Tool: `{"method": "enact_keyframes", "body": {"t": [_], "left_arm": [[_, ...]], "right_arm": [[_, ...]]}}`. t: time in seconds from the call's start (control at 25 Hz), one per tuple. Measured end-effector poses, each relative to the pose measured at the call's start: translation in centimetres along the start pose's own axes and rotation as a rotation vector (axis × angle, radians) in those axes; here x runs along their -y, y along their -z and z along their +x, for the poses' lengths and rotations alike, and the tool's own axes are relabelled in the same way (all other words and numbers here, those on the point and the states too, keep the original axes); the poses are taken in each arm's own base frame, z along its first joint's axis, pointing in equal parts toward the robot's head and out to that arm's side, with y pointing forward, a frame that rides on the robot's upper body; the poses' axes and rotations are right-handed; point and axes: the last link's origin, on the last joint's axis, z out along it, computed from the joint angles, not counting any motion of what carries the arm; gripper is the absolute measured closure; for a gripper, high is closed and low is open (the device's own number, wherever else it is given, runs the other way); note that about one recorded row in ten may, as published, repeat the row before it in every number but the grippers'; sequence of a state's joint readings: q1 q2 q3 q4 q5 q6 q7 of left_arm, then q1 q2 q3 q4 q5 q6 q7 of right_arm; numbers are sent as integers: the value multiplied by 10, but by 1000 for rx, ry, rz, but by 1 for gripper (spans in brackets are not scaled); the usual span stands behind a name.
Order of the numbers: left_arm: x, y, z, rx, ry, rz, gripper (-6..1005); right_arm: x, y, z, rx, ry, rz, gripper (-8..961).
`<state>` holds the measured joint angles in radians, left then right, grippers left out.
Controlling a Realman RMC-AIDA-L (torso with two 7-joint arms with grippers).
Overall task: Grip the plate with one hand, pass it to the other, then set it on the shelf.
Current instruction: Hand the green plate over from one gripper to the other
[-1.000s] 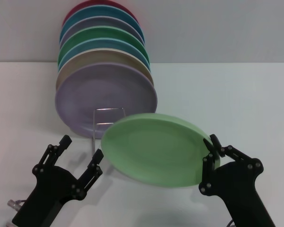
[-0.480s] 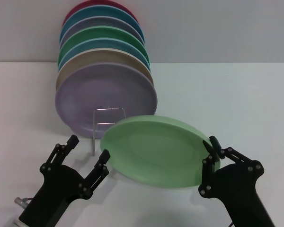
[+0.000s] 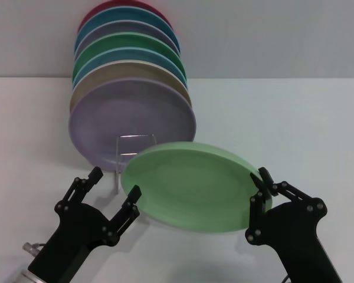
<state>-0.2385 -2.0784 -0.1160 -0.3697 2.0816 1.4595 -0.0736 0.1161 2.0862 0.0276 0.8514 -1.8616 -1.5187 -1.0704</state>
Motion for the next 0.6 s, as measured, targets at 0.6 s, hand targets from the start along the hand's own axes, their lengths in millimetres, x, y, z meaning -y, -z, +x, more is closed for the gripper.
{"method": "enact_keyframes", "body": {"t": [0.6], "left_arm": [[2, -4, -1, 10, -13, -10, 226]], "right_arm": [[-1, -3, 2, 2, 10, -13, 929]]}}
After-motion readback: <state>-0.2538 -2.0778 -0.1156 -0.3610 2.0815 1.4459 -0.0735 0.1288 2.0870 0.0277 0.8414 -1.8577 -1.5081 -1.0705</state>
